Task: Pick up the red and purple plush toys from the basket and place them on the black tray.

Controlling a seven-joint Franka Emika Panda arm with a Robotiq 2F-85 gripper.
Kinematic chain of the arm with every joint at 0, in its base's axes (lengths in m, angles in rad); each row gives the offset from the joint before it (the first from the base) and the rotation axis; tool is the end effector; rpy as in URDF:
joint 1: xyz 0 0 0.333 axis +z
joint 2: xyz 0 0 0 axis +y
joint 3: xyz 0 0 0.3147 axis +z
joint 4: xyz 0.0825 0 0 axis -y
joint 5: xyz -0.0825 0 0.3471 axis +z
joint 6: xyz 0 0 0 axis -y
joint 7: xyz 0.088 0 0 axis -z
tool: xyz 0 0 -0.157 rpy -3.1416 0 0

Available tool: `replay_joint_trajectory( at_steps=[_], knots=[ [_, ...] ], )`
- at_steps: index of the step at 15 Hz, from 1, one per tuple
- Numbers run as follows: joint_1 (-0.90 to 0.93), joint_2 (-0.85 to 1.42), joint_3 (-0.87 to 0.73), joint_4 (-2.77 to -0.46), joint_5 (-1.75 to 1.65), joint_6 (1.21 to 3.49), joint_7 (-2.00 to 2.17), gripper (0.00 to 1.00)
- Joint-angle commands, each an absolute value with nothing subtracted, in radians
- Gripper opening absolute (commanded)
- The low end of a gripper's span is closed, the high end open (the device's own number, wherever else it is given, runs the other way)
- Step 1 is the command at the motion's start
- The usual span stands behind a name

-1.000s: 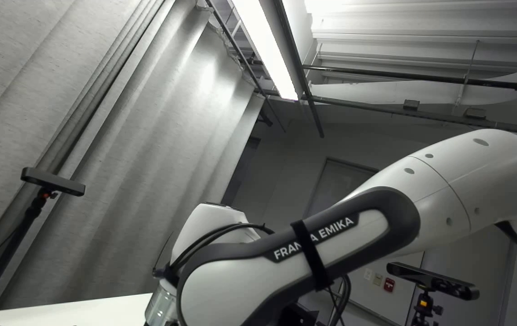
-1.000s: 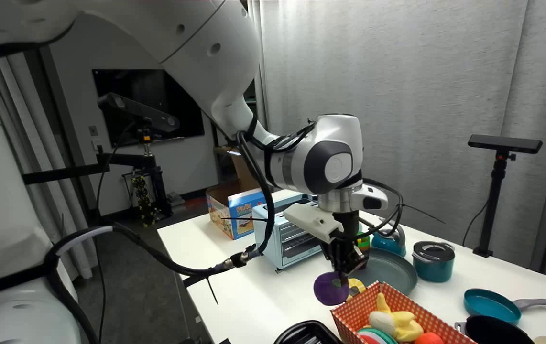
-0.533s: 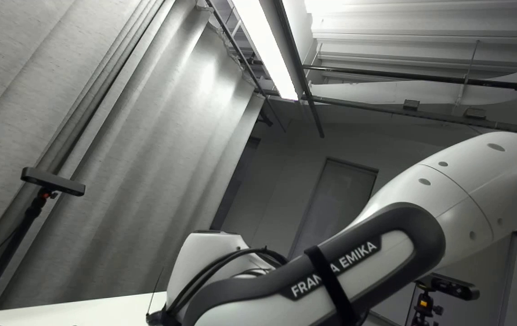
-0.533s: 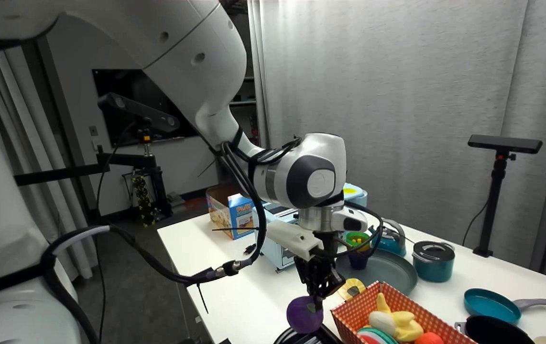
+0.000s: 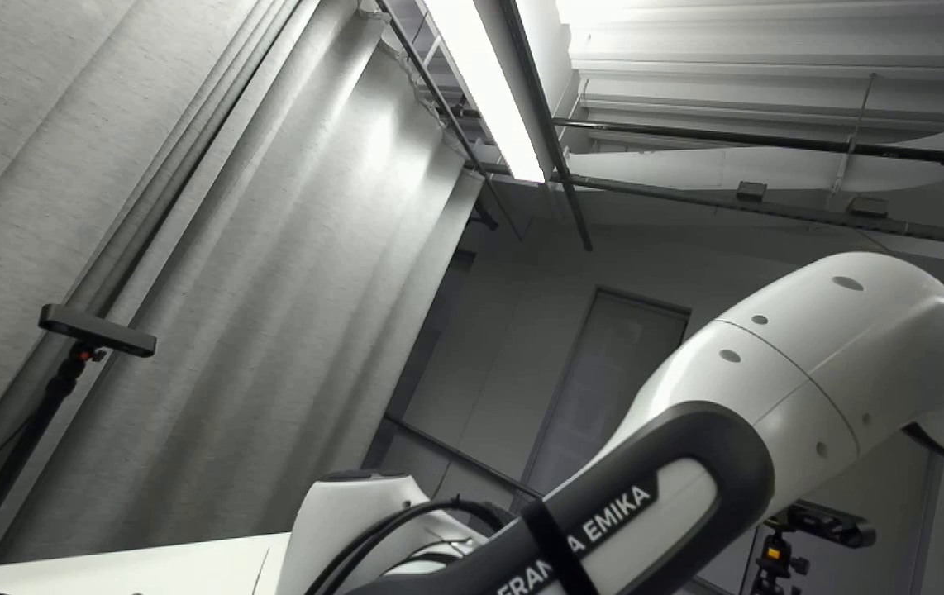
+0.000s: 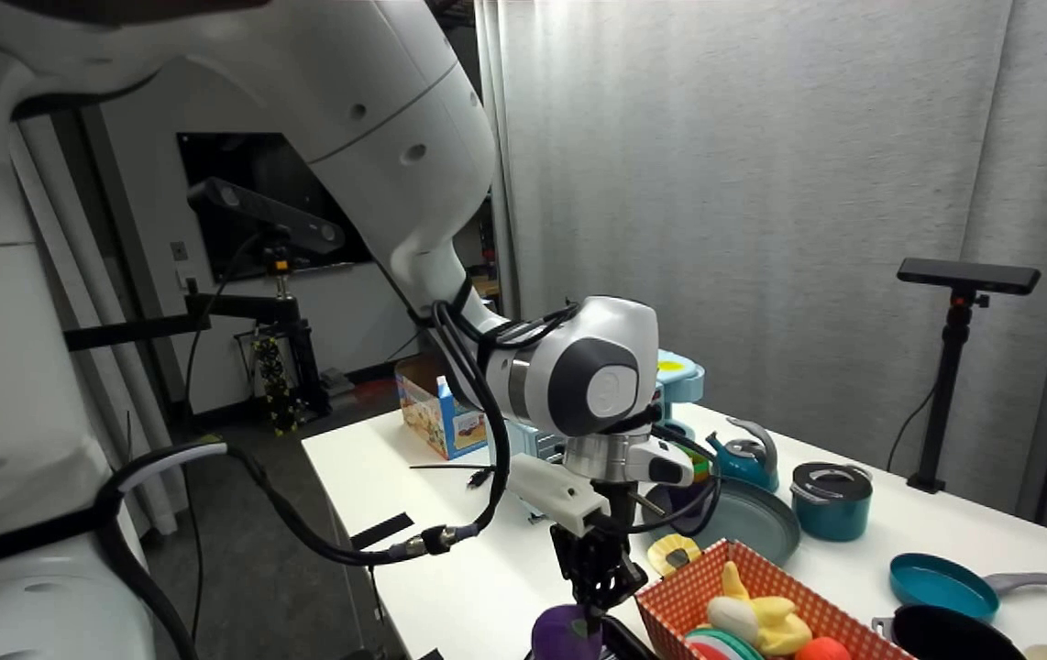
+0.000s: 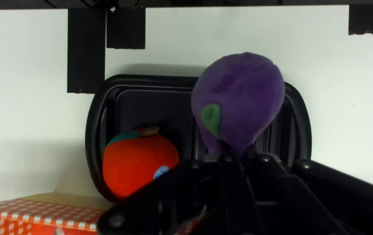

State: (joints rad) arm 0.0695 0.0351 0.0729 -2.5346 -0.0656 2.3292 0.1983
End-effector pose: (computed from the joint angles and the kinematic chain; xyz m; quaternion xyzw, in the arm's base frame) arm 0.3953 0.0534 0.2240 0.9926 -0.0024 -0.1148 0.0397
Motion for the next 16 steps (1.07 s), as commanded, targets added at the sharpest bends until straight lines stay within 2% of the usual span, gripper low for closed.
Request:
replay_joint_trajectory(
  at_steps=[1, 2, 4, 5, 7, 8, 10, 16],
  knots=[
    [0.074, 0.091, 0.071, -2.508, -0.084, 2.359, 0.189, 0.06],
    [0.074, 0.103, 0.069, -2.502, -0.092, 2.363, 0.192, 0.03],
    [0.075, 0.127, 0.065, -2.481, -0.114, 2.375, 0.197, 0.02],
    [0.076, 0.139, 0.062, -2.468, -0.126, 2.378, 0.199, 0.23],
    [0.077, 0.154, 0.056, -2.447, -0.151, 2.384, 0.202, 0.22],
    [0.077, 0.159, 0.055, -2.438, -0.157, 2.382, 0.199, 0.47],
    [0.076, 0.157, 0.054, -2.427, -0.156, 2.377, 0.188, 0.49],
    [0.071, 0.106, 0.050, -2.429, -0.160, 2.368, 0.174, 0.94]
  ],
)
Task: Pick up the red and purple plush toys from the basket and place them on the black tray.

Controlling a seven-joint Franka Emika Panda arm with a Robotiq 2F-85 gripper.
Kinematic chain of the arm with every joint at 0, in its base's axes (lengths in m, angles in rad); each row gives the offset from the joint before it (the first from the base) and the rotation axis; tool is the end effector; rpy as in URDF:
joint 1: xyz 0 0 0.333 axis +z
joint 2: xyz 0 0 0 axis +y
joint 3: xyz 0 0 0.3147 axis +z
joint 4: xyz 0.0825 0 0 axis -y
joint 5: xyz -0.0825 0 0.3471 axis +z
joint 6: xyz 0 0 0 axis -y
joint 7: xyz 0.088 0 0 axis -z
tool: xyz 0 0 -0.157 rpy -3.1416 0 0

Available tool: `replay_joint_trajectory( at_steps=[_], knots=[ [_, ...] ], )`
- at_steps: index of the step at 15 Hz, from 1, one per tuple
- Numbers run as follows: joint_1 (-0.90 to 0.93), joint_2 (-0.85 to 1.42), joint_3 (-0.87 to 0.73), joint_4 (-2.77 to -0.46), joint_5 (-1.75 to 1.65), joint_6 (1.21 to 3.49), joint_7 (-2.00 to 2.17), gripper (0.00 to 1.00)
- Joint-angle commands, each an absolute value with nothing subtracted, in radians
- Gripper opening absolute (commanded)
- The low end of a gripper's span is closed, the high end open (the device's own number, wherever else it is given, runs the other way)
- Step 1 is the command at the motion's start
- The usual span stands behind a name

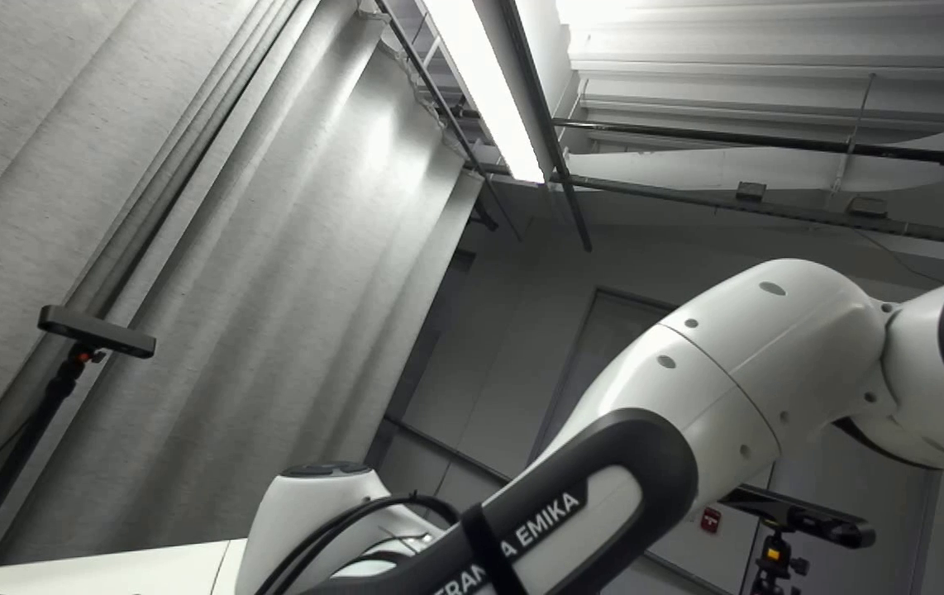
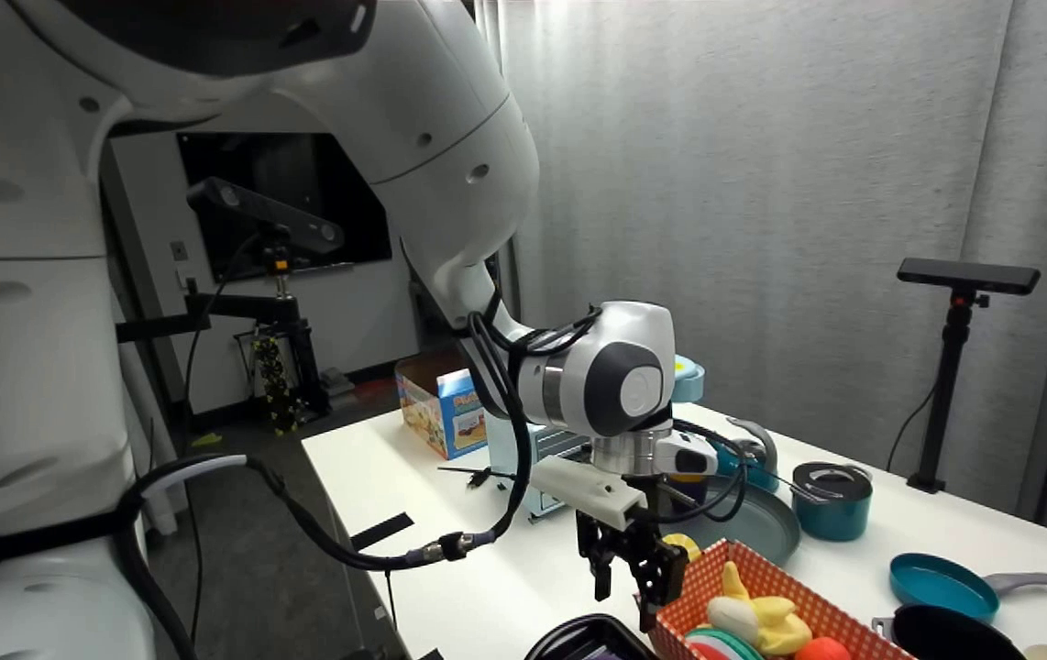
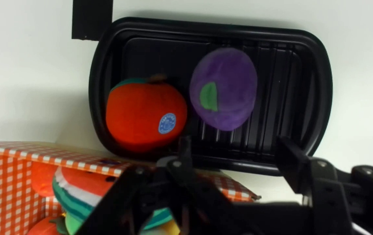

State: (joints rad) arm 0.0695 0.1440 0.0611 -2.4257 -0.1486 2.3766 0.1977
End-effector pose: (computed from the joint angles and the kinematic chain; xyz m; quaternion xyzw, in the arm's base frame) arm 0.4377 0.0515 0.2147 0.9942 0.0250 -0.0877 0.0567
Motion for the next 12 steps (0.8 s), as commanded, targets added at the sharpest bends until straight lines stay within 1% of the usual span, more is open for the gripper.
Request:
replay_joint_trajectory(
  at_steps=[1, 2, 12],
  knots=[
    [0.071, 0.094, 0.049, -2.432, -0.161, 2.367, 0.173, 0.99],
    [0.070, 0.074, 0.048, -2.436, -0.164, 2.366, 0.171, 1.00],
    [0.045, -0.144, 0.043, -2.480, -0.340, 2.379, 0.216, 1.00]
  ],
)
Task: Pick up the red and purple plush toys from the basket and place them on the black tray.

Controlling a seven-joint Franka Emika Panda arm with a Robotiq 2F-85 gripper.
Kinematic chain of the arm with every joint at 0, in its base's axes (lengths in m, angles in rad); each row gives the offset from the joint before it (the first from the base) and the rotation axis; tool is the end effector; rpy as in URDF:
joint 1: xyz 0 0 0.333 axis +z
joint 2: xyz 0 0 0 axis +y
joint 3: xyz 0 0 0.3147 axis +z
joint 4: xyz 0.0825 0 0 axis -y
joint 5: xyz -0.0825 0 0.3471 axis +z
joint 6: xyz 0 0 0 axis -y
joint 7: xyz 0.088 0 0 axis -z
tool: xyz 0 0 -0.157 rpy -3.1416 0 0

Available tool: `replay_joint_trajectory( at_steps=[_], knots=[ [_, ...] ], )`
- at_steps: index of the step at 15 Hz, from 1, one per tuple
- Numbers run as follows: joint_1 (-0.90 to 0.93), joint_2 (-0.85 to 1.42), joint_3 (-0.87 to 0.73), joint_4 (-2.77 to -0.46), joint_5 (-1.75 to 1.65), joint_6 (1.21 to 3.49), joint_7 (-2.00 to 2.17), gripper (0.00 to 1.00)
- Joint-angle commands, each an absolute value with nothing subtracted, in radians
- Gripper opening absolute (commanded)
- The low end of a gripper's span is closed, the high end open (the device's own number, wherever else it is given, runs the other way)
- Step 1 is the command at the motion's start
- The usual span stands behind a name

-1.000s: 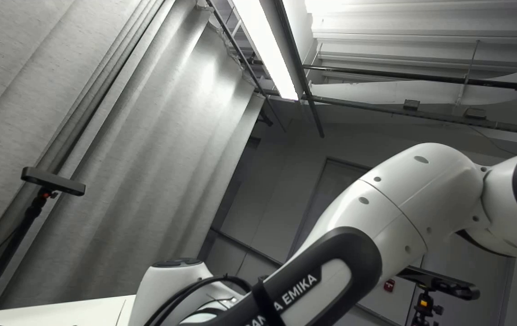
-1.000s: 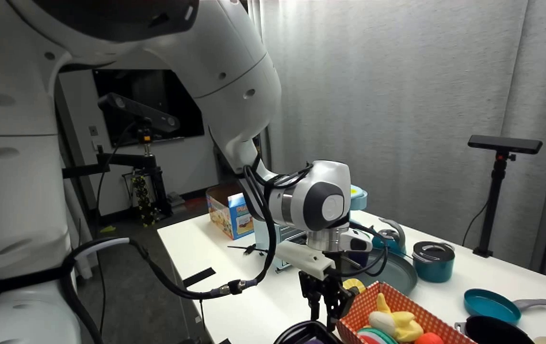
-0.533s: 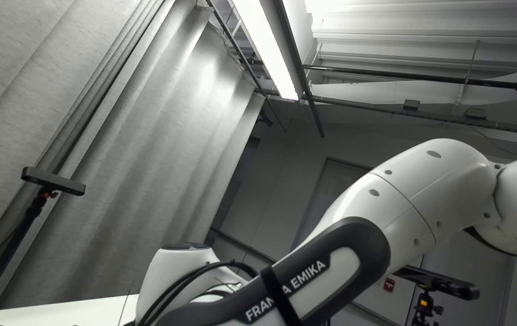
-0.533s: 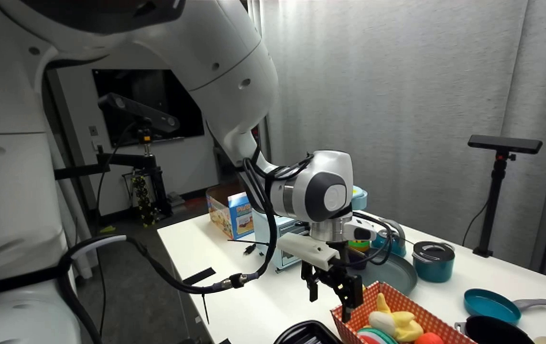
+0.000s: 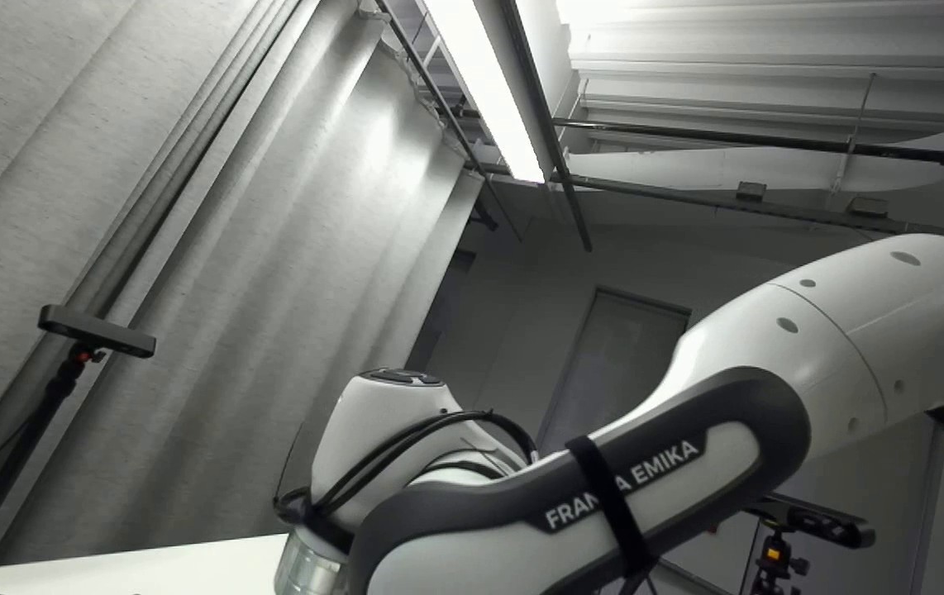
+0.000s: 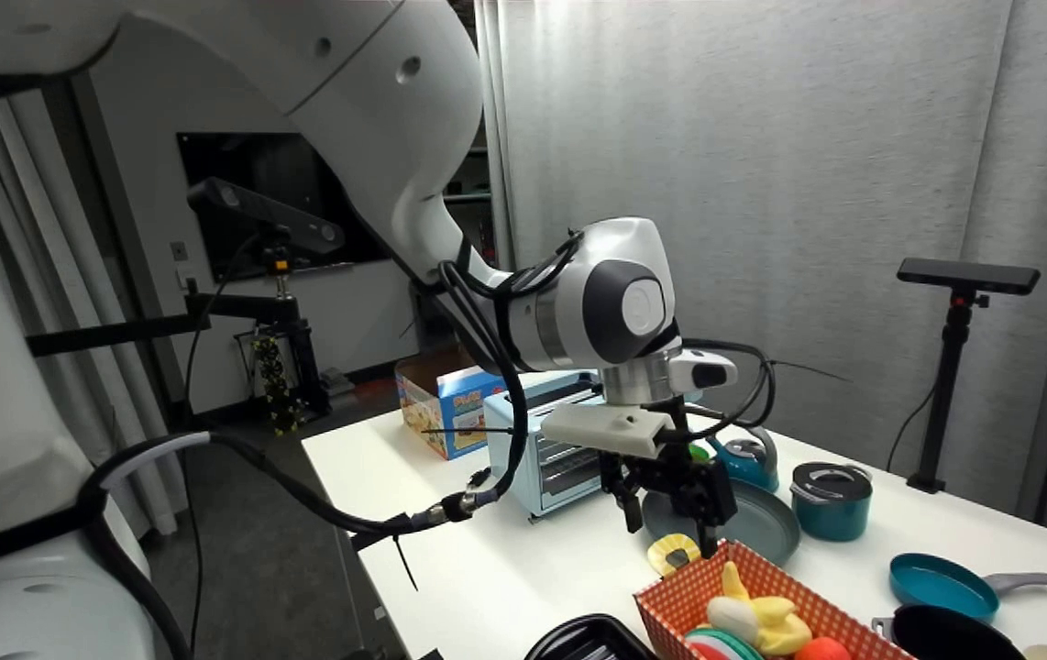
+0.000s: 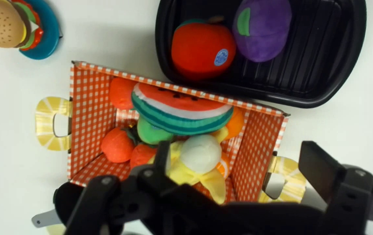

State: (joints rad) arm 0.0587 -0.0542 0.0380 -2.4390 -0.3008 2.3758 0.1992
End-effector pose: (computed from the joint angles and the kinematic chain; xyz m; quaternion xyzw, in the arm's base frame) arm 0.4509 0.0301 0.2996 0.9929 0.0577 0.0109 0.1039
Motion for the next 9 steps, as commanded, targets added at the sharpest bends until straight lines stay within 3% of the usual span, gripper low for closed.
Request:
replay_joint_trajectory(
  at_steps=[1, 9],
  knots=[
    [0.042, -0.165, 0.046, -2.485, -0.340, 2.380, 0.215, 1.00],
    [0.041, -0.171, 0.057, -2.472, -0.309, 2.375, 0.196, 1.00]
  ],
)
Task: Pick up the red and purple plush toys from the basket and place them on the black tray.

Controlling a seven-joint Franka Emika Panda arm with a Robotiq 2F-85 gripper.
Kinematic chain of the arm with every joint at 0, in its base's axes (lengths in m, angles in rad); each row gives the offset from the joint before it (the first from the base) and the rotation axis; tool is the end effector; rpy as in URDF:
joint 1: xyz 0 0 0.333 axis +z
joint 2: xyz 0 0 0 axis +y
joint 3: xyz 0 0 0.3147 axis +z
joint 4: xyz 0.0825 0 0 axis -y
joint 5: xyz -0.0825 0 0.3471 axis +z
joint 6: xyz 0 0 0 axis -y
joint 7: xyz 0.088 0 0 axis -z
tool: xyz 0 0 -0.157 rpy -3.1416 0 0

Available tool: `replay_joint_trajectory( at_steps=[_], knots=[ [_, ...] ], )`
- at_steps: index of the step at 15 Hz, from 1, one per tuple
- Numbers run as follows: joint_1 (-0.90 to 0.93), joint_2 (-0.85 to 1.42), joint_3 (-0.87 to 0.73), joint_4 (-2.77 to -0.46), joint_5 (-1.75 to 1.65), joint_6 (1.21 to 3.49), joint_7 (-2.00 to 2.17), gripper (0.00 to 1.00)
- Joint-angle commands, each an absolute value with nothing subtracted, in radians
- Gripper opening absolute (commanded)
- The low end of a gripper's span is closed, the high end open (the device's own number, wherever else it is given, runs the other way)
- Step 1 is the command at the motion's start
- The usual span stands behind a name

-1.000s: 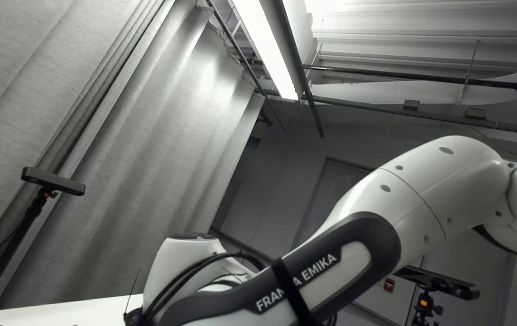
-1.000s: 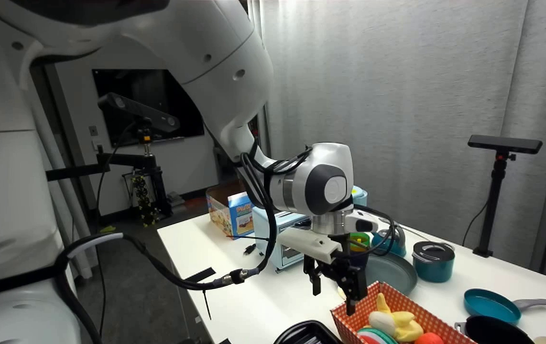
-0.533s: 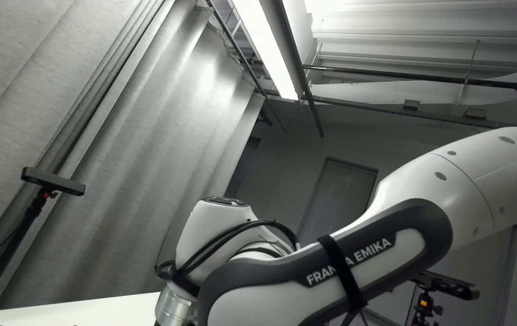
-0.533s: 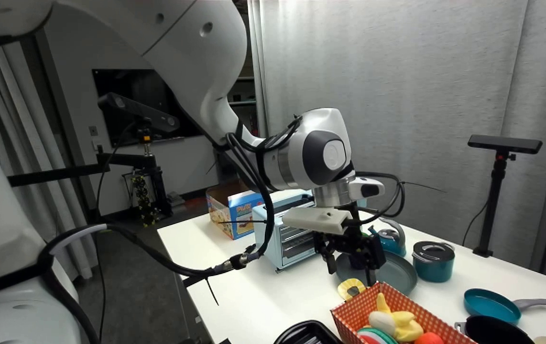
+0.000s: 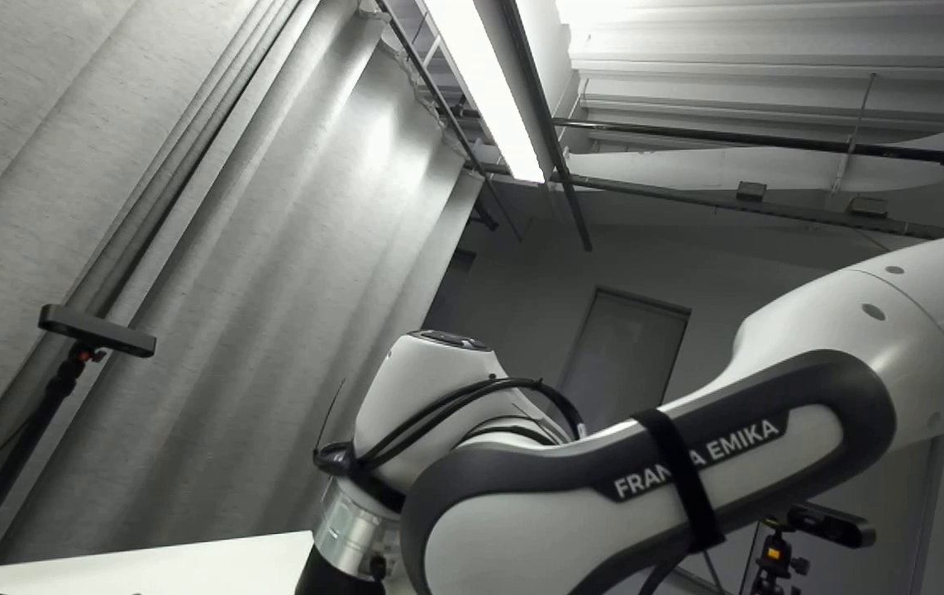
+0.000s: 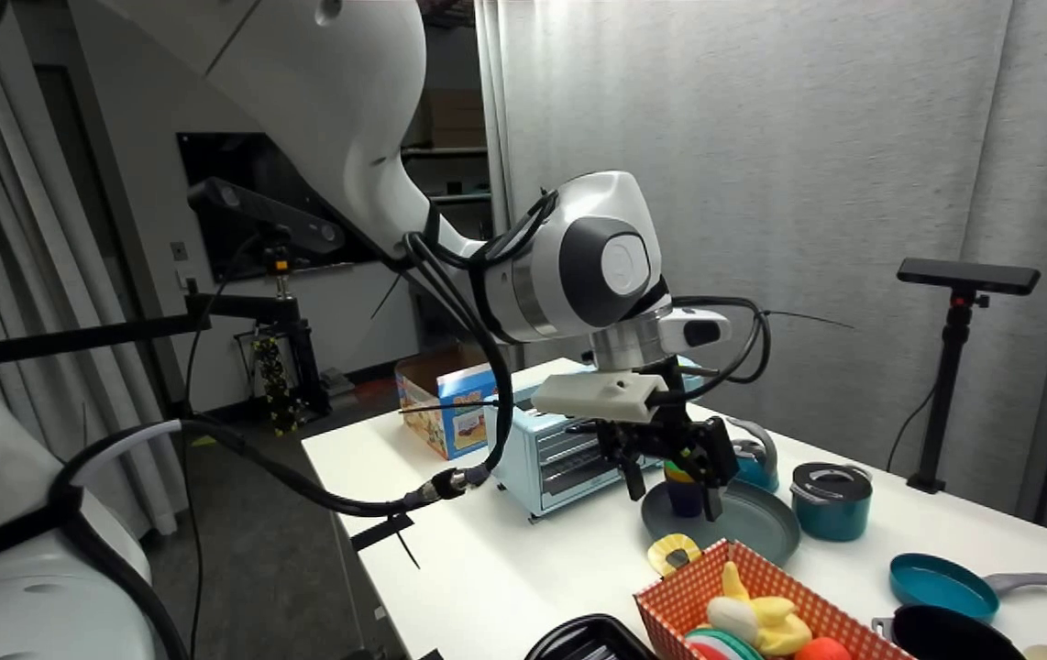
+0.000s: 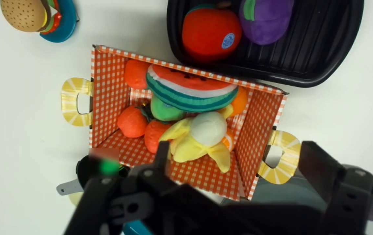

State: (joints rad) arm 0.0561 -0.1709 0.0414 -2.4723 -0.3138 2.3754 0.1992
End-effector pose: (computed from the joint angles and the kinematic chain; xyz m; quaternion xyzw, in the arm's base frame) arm 0.4415 0.0289 0.3386 0.9909 0.0581 0.0528 0.1093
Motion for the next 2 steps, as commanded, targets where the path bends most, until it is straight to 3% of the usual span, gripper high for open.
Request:
replay_joint_trajectory(
  at_steps=[1, 2],
  knots=[
    [0.041, -0.171, 0.057, -2.472, -0.309, 2.375, 0.196, 1.00],
    [0.041, -0.171, 0.057, -2.472, -0.309, 2.375, 0.196, 1.00]
  ],
)
